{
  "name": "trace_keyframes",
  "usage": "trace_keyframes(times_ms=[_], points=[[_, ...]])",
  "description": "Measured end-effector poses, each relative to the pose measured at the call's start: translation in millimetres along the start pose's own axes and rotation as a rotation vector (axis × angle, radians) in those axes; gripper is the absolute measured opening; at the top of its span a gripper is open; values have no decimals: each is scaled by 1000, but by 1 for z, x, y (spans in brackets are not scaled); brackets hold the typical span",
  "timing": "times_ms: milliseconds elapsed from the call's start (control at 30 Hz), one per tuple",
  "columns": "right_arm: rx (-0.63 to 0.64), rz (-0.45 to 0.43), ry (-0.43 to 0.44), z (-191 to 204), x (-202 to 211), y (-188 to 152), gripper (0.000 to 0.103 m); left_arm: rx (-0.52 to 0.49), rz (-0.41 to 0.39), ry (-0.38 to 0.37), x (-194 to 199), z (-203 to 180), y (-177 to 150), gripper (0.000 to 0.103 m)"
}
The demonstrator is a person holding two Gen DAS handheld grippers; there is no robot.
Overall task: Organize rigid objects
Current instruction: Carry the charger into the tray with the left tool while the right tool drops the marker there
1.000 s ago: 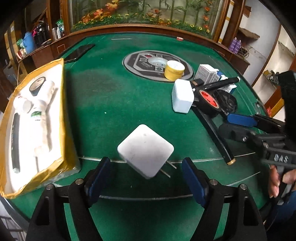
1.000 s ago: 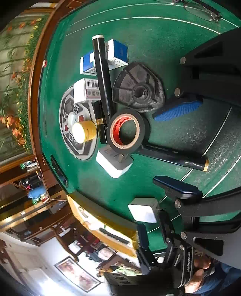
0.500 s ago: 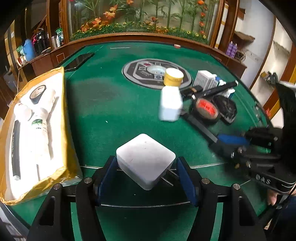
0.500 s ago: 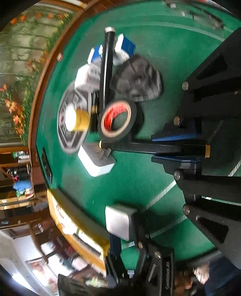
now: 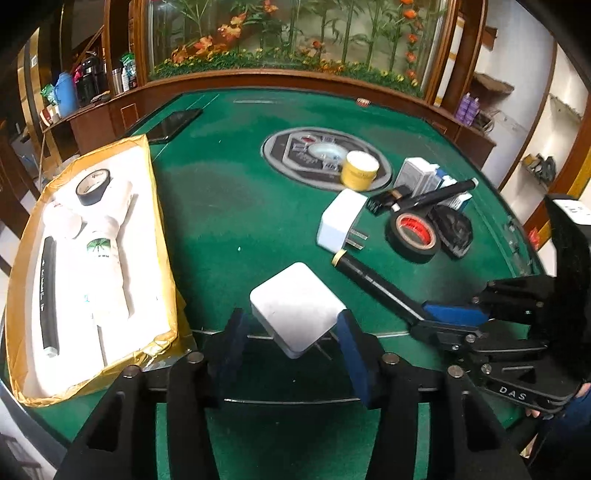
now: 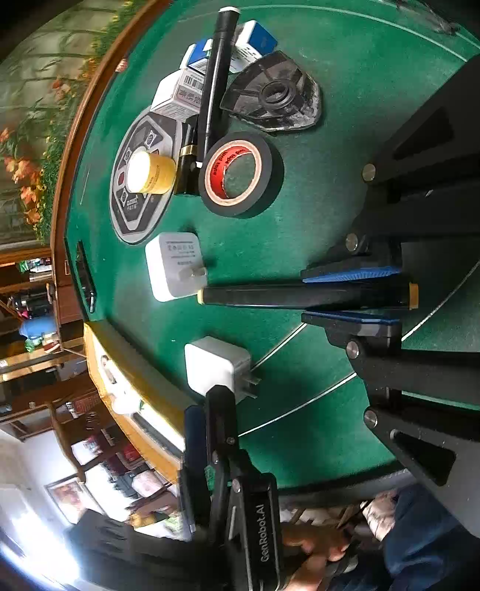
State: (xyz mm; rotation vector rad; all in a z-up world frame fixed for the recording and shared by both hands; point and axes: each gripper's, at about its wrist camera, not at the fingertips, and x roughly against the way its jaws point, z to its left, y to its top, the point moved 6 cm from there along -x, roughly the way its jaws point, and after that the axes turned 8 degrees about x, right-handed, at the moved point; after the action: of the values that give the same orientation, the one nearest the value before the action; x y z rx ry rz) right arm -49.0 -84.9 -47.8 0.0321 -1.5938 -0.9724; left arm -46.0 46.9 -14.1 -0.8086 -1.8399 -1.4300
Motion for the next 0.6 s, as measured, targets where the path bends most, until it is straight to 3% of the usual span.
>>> trace_keyframes(times_ms=[67, 100, 300, 367, 600], points=[[20, 0, -20, 1, -1, -1, 14, 15, 10, -2, -3, 1, -1, 74], [21, -1, -22, 0, -2, -2, 14, 29, 15, 2, -6, 1, 0, 75], [9, -5, -10, -4, -1, -3, 14, 16, 54, 62, -29, -9, 2, 75], [9, -3, -21, -6, -2, -3, 14, -15, 29, 111, -37, -8, 3, 65], [15, 8, -79, -14, 1, -4, 14, -60, 10, 70, -29, -5, -5, 65]])
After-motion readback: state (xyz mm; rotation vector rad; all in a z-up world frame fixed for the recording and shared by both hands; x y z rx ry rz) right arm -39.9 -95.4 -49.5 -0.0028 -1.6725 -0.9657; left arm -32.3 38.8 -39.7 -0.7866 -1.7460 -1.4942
